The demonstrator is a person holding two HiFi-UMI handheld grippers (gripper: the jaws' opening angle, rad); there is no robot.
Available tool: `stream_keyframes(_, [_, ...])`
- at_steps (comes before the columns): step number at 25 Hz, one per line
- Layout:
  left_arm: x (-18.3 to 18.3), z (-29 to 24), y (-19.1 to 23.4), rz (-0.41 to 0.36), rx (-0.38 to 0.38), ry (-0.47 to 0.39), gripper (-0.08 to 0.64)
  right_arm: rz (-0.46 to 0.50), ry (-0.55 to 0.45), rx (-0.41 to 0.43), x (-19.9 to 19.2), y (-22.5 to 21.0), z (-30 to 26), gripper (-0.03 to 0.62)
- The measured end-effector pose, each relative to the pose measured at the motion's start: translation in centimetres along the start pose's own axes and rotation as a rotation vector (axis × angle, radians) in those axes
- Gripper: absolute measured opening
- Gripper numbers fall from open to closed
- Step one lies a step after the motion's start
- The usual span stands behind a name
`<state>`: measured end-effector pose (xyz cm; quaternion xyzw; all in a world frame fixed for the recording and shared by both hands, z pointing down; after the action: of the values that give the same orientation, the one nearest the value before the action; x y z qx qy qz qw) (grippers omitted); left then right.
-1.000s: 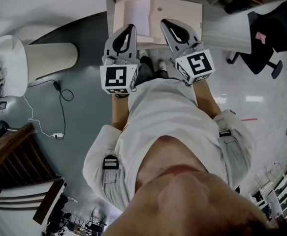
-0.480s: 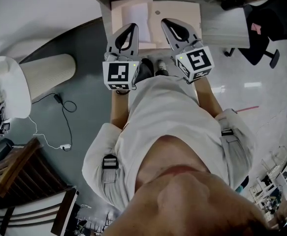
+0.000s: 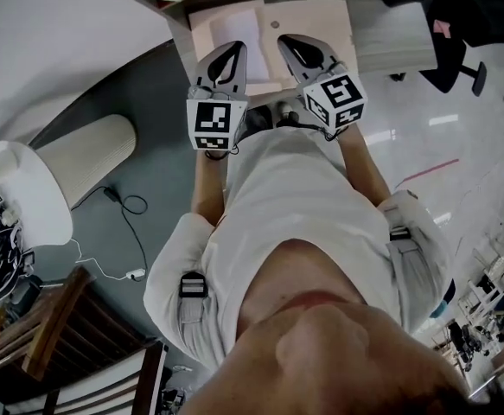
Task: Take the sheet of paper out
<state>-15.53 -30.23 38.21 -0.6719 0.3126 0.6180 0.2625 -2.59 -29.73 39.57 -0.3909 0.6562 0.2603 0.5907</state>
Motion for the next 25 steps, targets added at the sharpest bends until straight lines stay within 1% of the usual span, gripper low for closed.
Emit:
stream_keyframes(6, [-3.1, -1.1, 0.8, 0.03, -0.076, 0.056, 0.011, -0.057, 0.077, -0.061, -4.0, -0.3, -0.9, 0.021])
stream_keyframes(12, [-5.9, -1.6, 1.2, 0.031, -0.123, 0.093, 0.011, -0.046, 0.13, -0.058, -6.6, 0.3, -1.6, 0.023])
stream_keyframes(17, [-8.0, -2.0, 1.6, 0.018, -0.136, 0.141, 0.011, -0.06, 0.169, -0.067, -9.2, 0.1, -2.1, 0.023])
stream_keyframes(21, [-9.2, -2.8, 1.9, 0.025, -0.143, 0.152, 0.011, -0.062, 0.204, -0.066, -10.7, -0.4, -2.5, 0.023])
stream_keyframes(25, [-10.8, -3.6, 1.9, 0.053, -0.14, 0.177, 0.011, -0.072, 0.235, -0.053, -11.9, -0.9, -2.8, 0.023])
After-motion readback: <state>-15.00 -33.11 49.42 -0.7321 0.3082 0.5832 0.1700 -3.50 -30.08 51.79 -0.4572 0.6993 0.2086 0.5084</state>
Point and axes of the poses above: the fingertips, and each gripper's own axes: z backward along the fingers, y to its left, x out of its top, the point moved 5 cm from there along z, backward along the fingers, and after that the axes turned 11 degrees about -y, right-handed, at the moved point
